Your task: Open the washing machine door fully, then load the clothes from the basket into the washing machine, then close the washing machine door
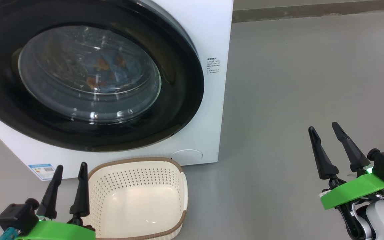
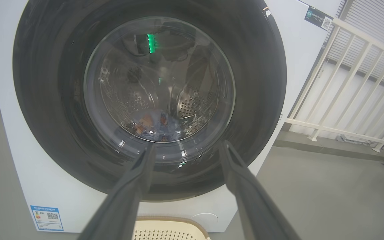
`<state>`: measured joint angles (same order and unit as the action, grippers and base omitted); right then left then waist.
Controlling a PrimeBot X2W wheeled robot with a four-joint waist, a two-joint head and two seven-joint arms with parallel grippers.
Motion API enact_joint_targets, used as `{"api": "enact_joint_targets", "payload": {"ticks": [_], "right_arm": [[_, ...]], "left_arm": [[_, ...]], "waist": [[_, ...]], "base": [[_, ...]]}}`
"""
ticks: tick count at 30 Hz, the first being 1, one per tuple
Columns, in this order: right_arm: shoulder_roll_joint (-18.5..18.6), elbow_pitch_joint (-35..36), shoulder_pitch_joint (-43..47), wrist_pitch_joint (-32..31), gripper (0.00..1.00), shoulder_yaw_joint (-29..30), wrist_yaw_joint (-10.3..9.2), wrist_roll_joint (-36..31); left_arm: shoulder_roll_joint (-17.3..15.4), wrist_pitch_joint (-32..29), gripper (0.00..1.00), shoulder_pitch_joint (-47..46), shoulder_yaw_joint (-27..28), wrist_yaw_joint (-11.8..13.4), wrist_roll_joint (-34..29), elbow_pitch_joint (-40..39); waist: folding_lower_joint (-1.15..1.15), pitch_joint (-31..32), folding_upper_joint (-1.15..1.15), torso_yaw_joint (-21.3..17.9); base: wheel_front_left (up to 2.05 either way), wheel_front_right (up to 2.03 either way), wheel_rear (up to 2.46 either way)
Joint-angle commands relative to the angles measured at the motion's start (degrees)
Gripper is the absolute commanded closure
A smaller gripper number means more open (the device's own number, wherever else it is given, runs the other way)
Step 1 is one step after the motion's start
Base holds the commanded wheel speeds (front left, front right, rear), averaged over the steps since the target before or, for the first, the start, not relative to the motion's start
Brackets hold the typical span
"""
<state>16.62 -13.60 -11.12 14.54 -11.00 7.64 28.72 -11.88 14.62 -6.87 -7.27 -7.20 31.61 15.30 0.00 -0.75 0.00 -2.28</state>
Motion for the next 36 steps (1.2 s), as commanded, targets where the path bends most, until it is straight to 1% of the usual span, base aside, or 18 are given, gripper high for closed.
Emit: {"api": "enact_joint_targets", "payload": {"ticks": [1,32,33,36], "right_arm": [[0.75,1.24,0.19,0.46,0.0,-0.93,-0.15,0.04],[0.74,0.9,-0.09,0.46,0.0,-1.76,-0.15,0.37],[-0.03,-0.19,0.0,0.0,1.0,-0.76,0.0,0.01],[-1.07,-1.81,0.81,-0.1,1.0,-1.27,0.01,0.01]], "left_arm": [[-1.44,0.38,0.0,-1.59,2.12,-0.23,-0.71,-1.09],[-1.69,0.36,0.0,-1.8,1.49,-0.25,-0.4,-0.93],[-0.12,0.0,1.0,-0.01,-0.33,0.0,0.0,0.08],[0.85,-0.07,1.0,0.74,-0.53,0.03,0.05,1.63]], "waist": [[0.0,-0.08,0.0,0.06],[0.0,-0.39,0.0,0.14],[0.0,-0.39,0.0,0.14],[0.0,-0.39,0.0,0.14]], "base": [[0.0,0.0,0.0],[0.0,0.0,0.0],[0.0,0.0,0.0],[0.0,0.0,0.0]]}}
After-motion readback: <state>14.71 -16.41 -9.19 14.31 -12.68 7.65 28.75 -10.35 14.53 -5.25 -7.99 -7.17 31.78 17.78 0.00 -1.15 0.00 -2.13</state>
